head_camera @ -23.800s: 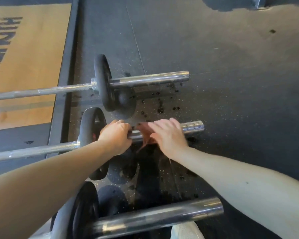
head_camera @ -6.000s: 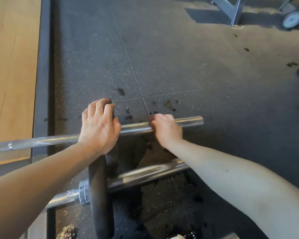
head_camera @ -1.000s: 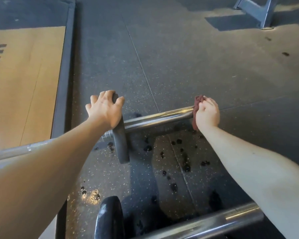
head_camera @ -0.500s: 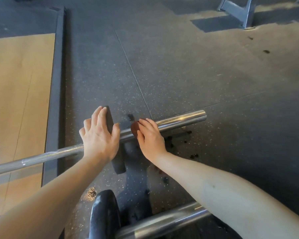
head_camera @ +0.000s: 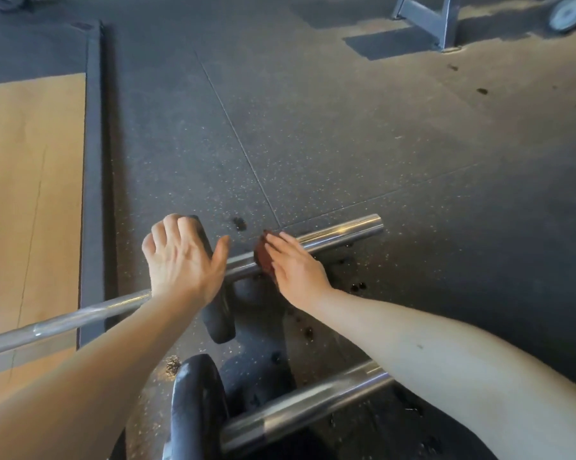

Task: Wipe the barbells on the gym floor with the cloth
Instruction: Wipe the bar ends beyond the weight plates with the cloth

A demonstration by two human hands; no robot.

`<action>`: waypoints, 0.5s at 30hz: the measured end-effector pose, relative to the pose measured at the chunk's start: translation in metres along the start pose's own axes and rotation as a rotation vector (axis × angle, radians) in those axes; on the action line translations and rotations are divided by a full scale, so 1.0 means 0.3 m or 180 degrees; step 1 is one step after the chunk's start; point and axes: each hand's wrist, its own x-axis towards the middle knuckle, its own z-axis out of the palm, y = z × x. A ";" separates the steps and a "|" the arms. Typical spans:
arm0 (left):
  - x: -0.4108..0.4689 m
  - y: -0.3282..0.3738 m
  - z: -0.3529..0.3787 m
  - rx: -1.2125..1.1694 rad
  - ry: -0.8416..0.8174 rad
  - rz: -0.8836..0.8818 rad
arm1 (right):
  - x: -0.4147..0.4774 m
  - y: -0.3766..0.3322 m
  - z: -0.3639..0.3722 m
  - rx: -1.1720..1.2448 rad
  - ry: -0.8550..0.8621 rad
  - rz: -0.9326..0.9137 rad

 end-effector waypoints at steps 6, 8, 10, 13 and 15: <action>0.189 -0.005 -0.006 0.0025 -0.0257 -0.0172 | 0.044 0.256 -0.155 -0.0159 0.0532 0.0842; 0.176 -0.005 -0.023 -0.0258 -0.0085 -0.0317 | 0.102 0.229 -0.137 -0.0026 0.0647 0.0996; 0.093 -0.009 -0.024 -0.0219 -0.0096 -0.0249 | 0.149 0.190 -0.110 0.0076 0.0806 0.1154; -0.039 -0.040 0.018 0.0259 -0.0414 0.0160 | 0.177 0.125 -0.043 0.0107 0.0926 0.1129; -0.044 -0.060 0.041 0.0305 -0.0315 0.0279 | 0.180 0.045 0.020 0.0148 0.0867 0.0883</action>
